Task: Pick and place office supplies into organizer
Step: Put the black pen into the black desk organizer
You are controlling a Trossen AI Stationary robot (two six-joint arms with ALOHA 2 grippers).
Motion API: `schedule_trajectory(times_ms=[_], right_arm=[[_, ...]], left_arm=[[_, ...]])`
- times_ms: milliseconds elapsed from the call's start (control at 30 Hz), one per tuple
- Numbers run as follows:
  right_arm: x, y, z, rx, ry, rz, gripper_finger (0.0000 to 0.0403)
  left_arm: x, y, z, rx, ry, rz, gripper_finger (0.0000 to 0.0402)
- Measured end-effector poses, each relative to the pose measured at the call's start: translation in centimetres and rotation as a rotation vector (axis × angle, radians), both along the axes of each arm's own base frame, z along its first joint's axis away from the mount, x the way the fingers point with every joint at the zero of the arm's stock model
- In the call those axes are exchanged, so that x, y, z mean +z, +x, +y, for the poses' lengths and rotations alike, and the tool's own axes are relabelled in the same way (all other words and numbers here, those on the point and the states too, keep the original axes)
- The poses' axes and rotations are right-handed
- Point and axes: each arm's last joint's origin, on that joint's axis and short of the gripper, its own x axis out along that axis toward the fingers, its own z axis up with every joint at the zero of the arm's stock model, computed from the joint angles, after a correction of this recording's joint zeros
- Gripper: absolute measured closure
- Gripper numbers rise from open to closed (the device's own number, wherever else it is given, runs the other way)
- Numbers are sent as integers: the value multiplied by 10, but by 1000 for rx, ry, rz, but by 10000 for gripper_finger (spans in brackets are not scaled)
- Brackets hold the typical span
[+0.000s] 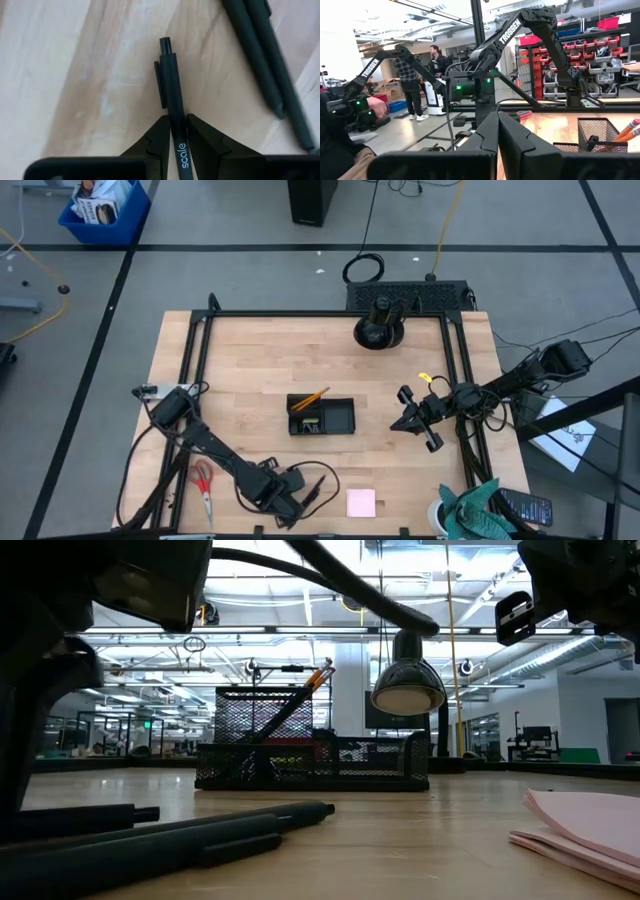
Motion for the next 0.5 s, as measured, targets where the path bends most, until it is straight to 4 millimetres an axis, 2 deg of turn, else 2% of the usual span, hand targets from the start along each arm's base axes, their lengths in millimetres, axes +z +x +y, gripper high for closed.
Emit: schedule_trajectory(times_ms=[200, 500], right_arm=[[0, 0, 0, 1, 2, 1, 403], [0, 0, 0, 5, 22, 9, 403]], left_arm=[[0, 6, 10, -112, -11, 29, 334], [0, 10, 17, -132, -24, 46, 336]])
